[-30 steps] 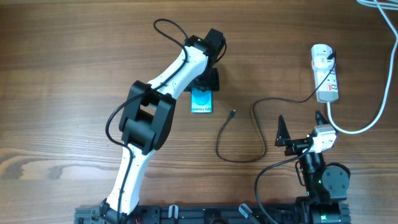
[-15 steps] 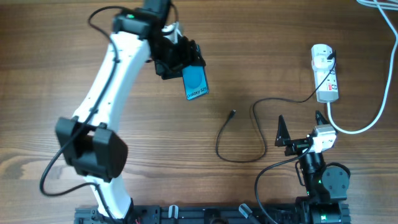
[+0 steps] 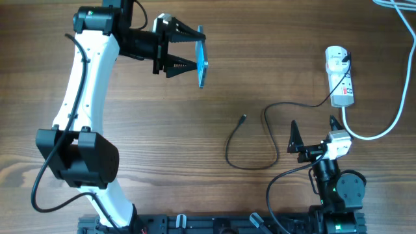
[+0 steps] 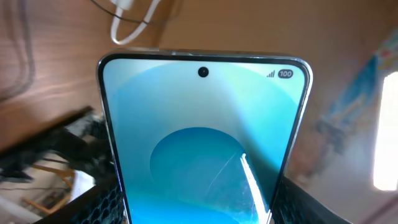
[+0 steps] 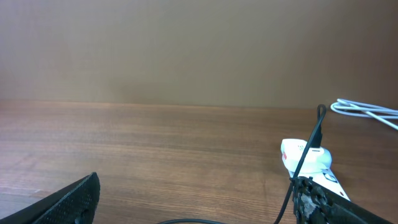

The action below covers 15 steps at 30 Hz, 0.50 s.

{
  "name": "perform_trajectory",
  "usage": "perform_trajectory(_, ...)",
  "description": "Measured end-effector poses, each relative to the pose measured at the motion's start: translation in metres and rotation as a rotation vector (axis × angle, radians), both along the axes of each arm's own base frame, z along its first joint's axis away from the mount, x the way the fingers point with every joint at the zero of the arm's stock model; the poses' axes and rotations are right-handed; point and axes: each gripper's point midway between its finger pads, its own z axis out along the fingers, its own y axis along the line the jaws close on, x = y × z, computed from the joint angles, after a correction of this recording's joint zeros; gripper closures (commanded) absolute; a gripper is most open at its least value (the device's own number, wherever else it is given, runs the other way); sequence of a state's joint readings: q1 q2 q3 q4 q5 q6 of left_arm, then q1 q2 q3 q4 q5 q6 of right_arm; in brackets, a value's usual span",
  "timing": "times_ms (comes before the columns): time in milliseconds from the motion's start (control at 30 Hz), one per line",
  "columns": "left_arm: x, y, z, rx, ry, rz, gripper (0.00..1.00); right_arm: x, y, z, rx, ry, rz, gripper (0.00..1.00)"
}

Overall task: Plug charger to phone and switch on socket
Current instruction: 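Lift the phone with the left gripper and turn it upright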

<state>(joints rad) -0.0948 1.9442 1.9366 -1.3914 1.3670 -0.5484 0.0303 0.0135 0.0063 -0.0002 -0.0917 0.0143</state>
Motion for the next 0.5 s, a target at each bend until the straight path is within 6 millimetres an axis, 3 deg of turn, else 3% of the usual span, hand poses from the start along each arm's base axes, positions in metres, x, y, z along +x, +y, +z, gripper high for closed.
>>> perform_trajectory(233, -0.003, -0.002, 0.017, -0.098, 0.043, -0.013, 0.31, -0.001, 0.004, 0.000, 0.050, 0.005, 0.025, 0.00)
perform_trajectory(300, -0.004, -0.003, 0.019, -0.108, 0.044, -0.014, 0.31, -0.004, 0.022, 0.005, 0.211, 0.018, 0.128, 0.00)
perform_trajectory(333, -0.004, -0.003, 0.020, -0.115, 0.045, -0.016, 0.31, -0.009, 0.038, 0.007, 0.393, 0.067, 0.230, 0.00)
perform_trajectory(433, -0.004, -0.003, 0.021, -0.119, 0.045, -0.016, 0.31, -0.019, 0.059, 0.010, 0.718, 0.184, 0.356, 0.00)
perform_trajectory(500, -0.003, -0.003, 0.021, -0.120, 0.034, -0.017, 0.32, -0.031, 0.073, 0.044, 0.844, 0.139, 0.503, 0.00)
